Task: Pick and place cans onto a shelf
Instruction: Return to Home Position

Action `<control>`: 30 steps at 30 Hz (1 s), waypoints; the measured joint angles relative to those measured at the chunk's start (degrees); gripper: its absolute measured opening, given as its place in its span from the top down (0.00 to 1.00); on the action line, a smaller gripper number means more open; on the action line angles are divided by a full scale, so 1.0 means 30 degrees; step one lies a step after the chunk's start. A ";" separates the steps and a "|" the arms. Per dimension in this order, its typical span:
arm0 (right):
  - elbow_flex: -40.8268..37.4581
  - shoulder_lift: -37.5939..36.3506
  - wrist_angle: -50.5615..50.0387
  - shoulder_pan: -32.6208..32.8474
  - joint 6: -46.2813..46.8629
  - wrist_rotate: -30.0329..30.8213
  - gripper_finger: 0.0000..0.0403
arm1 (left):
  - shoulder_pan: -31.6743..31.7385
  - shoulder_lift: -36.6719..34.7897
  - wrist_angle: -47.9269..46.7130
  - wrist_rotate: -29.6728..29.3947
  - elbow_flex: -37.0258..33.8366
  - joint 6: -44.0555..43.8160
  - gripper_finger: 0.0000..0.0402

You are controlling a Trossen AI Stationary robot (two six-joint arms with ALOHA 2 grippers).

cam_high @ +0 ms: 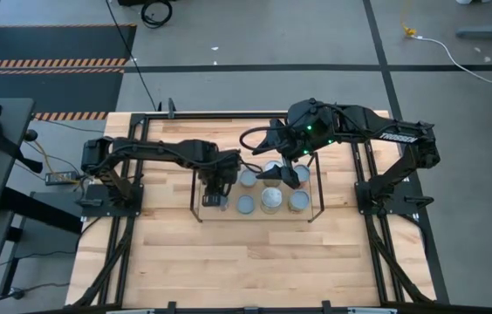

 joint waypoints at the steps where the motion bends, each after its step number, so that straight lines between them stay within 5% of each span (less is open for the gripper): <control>1: 0.0000 0.0000 0.0000 0.0000 -0.0130 0.0004 0.14 | 0.0000 -0.0007 0.0052 -0.0101 0.0169 -0.0005 0.59; 16: -0.0015 -0.0089 -0.1000 -0.0452 -0.0582 0.0009 0.14 | 0.0051 -0.0824 -0.1823 -0.0199 0.3554 -0.1687 0.57; 24: -0.1286 -0.1910 -0.0083 -0.0648 0.0504 0.0767 0.14 | 0.0792 -0.6274 0.1958 -0.0188 0.1293 -0.2998 0.64; 30: -0.5104 -0.4626 0.4723 -0.0648 0.2082 0.2181 0.14 | 0.1738 -1.0878 0.6690 -0.0264 -0.2165 -0.4427 0.66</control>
